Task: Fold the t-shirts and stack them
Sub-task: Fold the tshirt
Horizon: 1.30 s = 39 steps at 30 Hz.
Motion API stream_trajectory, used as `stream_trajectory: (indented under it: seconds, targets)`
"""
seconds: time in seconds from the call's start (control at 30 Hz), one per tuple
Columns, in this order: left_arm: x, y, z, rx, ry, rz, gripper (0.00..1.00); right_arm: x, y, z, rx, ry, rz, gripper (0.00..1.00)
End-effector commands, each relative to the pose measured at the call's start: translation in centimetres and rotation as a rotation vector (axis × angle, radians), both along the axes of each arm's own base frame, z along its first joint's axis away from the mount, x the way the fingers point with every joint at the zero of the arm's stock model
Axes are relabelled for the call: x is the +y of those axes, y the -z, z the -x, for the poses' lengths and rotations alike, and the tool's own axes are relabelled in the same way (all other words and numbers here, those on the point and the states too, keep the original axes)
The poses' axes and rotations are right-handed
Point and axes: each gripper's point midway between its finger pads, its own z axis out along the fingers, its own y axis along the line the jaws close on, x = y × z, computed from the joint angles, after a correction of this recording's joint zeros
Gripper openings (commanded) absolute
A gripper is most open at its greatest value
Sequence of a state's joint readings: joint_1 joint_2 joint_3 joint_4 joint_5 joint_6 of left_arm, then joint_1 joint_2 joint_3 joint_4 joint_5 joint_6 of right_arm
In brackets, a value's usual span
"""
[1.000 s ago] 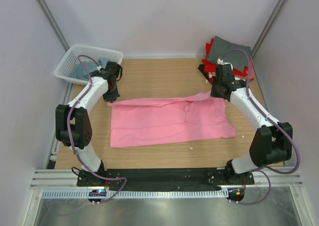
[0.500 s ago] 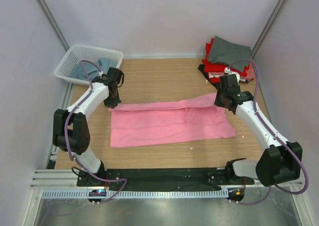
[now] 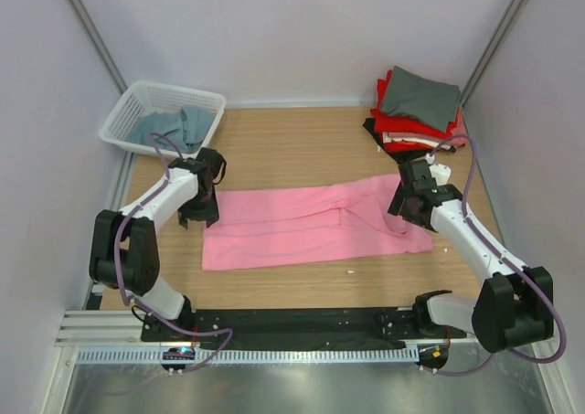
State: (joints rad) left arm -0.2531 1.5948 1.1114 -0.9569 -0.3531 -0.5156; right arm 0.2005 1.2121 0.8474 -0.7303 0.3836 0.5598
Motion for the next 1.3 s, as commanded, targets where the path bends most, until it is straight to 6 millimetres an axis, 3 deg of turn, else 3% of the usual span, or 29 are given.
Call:
stream_trajectory:
  seconds: [0.0,0.07,0.13,0.33,0.37,0.43,0.47,0.6,0.8,0.87,0.9,0.93,0.97,1.0,1.03,1.07,1.1,1.13,1.27]
  targets:
    - [0.6,-2.8,0.0,-0.073,0.007,-0.020,0.58,-1.6,-2.4,-0.7,-0.093,0.113,0.056,0.85]
    - [0.3,-3.4,-0.8,-0.113,0.008,-0.002,0.58,-1.2,-3.1,-1.1,-0.125,0.104,0.028,0.85]
    - [-0.8,-3.4,-2.1,-0.139,0.011,0.045,0.57,0.7,-3.0,-1.6,-0.137,0.046,-0.063,0.85]
    - [-4.0,-1.8,-6.0,-0.176,-0.001,0.101,0.54,4.2,0.4,-2.6,-0.070,-0.039,-0.176,0.83]
    - [-4.2,-0.1,-6.2,-0.134,-0.007,0.092,0.53,4.7,1.7,-3.0,-0.034,-0.050,-0.173,0.83]
    - [-4.7,0.9,-7.5,-0.129,-0.018,0.095,0.51,4.9,3.1,-3.5,0.007,-0.057,-0.168,0.83]
    - [-4.8,2.7,-7.6,-0.088,-0.032,0.085,0.50,5.0,4.3,-3.7,0.047,-0.059,-0.161,0.83]
    - [-5.6,5.1,-7.3,-0.031,-0.050,0.105,0.48,5.7,7.0,-4.6,0.126,-0.073,-0.164,0.83]
    - [-6.4,6.2,-5.5,0.005,-0.037,0.151,0.49,7.7,9.2,-7.7,0.191,-0.142,-0.169,0.82]
    - [-6.9,6.3,-4.7,0.022,-0.037,0.183,0.48,9.0,8.0,-10.4,0.170,-0.176,-0.168,0.81]
    - [-7.5,6.3,-3.7,0.032,-0.041,0.218,0.48,9.7,9.2,-10.8,0.210,-0.202,-0.153,0.81]
    - [-7.8,6.4,-2.8,0.043,-0.033,0.223,0.48,10.9,7.8,-13.0,0.178,-0.226,-0.161,0.81]
    - [-8.0,6.4,-2.1,0.046,-0.033,0.235,0.48,11.7,7.9,-13.9,0.183,-0.244,-0.165,0.81]
    - [-8.3,6.4,-0.5,0.052,-0.036,0.265,0.48,12.7,9.4,-14.1,0.231,-0.270,-0.159,0.81]
    - [-8.6,6.5,0.5,0.056,-0.030,0.276,0.48,14.3,8.2,-16.7,0.182,-0.296,-0.178,0.81]
    - [-8.8,6.3,1.2,0.052,-0.030,0.288,0.48,15.2,8.4,-17.6,0.184,-0.312,-0.189,0.81]
    - [-8.7,7.0,3.2,0.081,-0.045,0.298,0.48,16.4,8.6,-18.0,0.201,-0.340,-0.207,0.81]
    - [-9.4,6.0,3.7,0.046,-0.024,0.324,0.48,18.2,9.2,-20.0,0.189,-0.376,-0.210,0.80]
    - [-10.9,5.7,7.6,0.038,-0.027,0.382,0.49,23.2,11.0,-23.2,0.172,-0.468,-0.246,0.80]
